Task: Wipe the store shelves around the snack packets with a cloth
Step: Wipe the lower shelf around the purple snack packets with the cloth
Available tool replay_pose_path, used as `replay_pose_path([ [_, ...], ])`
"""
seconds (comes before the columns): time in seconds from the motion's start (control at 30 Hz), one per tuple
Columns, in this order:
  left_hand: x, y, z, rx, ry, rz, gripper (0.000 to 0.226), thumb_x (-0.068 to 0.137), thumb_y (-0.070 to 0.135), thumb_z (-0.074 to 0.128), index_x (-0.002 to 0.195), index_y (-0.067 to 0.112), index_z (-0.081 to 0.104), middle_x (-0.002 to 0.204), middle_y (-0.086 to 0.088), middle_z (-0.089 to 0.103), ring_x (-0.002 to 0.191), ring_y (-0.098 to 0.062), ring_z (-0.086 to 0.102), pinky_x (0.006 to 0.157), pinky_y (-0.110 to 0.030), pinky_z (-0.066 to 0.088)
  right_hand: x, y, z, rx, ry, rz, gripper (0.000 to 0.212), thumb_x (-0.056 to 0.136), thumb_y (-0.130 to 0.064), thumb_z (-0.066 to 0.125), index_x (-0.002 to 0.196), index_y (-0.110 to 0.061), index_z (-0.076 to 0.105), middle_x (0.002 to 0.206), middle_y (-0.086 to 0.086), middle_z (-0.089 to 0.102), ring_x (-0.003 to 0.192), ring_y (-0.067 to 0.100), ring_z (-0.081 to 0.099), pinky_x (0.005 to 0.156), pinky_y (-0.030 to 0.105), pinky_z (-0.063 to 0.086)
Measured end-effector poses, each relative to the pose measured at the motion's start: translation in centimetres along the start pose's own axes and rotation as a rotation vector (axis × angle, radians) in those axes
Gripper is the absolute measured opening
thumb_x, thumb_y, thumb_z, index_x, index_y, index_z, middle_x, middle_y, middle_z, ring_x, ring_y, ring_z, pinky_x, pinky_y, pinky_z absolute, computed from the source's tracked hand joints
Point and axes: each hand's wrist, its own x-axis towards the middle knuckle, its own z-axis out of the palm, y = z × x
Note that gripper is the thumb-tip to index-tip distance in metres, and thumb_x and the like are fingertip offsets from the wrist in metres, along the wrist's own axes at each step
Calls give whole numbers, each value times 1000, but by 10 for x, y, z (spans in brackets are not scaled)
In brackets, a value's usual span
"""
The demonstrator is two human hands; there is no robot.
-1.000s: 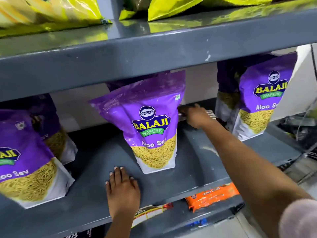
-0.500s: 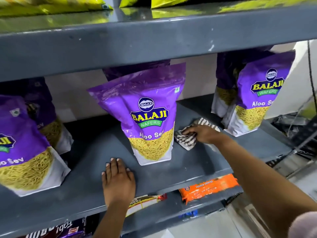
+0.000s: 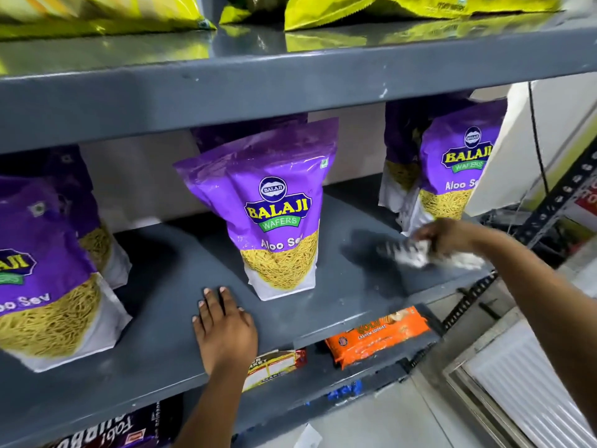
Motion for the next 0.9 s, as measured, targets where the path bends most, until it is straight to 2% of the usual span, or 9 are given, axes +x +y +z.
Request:
replay_pose_path([
  [0.03,0,0,0,0,-4,-5,64,82,28,20,139,1,28,149,-24,24,135,-41,25,110,-53,19,8,-13,-6,83,98,-14,56,73,21,42,115,-11,60,71,1,74,60,6,58,41,2,38],
  [0.07,0,0,0,-2,-1,-5,62,84,27,21,140,2,26,149,-23,23,135,-40,25,110,-52,19,19,-29,-8,137,169,-40,53,76,18,43,116,-11,60,71,0,70,60,6,56,43,2,39],
  [0.13,0,-2,2,-7,10,0,55,91,23,27,142,3,21,151,-22,20,137,-38,22,111,-51,18,44,-60,6,124,231,-107,43,80,8,47,114,-14,63,101,8,69,86,15,61,65,4,45],
  [0.2,1,-3,2,-16,10,-7,56,92,20,34,143,5,16,152,-19,17,138,-36,20,113,-50,17,70,-76,39,3,214,-199,43,79,2,50,117,-17,61,124,11,64,113,25,59,94,26,47],
  [0.3,0,0,0,-46,15,-6,58,91,21,31,144,4,13,153,-19,16,138,-35,21,112,-49,18,84,-77,88,-172,115,-210,52,79,-6,50,123,-33,53,139,1,51,126,26,48,105,40,40],
  [0.5,-1,2,-2,-65,38,-22,61,87,23,27,142,-1,16,150,-23,22,134,-39,28,110,-51,21,34,-31,108,-167,30,-285,68,76,12,36,113,-39,60,144,-1,44,128,23,45,106,39,39],
  [0.7,-1,3,-3,-72,26,-23,71,79,32,13,141,-2,19,149,-24,24,134,-40,28,110,-53,21,-20,12,70,-182,-242,-156,68,67,20,37,106,-27,68,114,-3,67,104,15,61,89,24,50],
  [0.83,0,5,-3,-45,1,-35,71,80,35,16,143,2,16,151,-21,20,136,-37,24,112,-50,17,-7,-10,28,175,129,-45,51,69,23,42,98,-12,66,96,4,66,90,16,63,61,1,43],
  [0.9,-1,5,-2,-32,19,-20,77,78,42,9,142,1,18,150,-21,22,136,-38,26,111,-51,18,17,-35,22,203,319,-94,48,74,19,44,98,-17,66,91,6,70,83,7,66,64,5,47],
])
